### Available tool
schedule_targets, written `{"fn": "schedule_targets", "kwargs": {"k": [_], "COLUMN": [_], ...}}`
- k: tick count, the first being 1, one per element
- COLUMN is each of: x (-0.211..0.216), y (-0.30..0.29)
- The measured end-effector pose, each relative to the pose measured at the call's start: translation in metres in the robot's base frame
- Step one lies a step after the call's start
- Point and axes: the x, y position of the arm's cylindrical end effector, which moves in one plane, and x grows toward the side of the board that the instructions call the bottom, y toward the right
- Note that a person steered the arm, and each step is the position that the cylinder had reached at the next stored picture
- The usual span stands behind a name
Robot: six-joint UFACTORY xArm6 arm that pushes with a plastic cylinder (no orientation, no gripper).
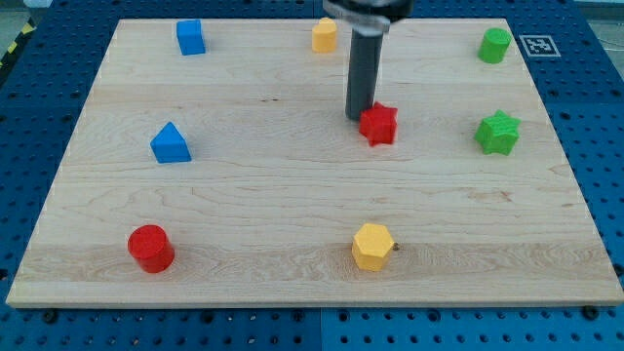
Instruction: Place the red star right to the yellow hexagon
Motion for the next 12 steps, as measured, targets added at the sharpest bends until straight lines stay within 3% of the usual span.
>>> {"fn": "schedule_targets", "kwargs": {"k": [2, 4, 6, 7, 8, 9, 10, 12], "x": [0.003, 0.097, 0.054, 0.010, 0.025, 0.081, 0.093, 0.069], "y": [-0.005, 0.052, -0.024, -0.025, 0.038, 0.113, 0.140, 0.137]}}
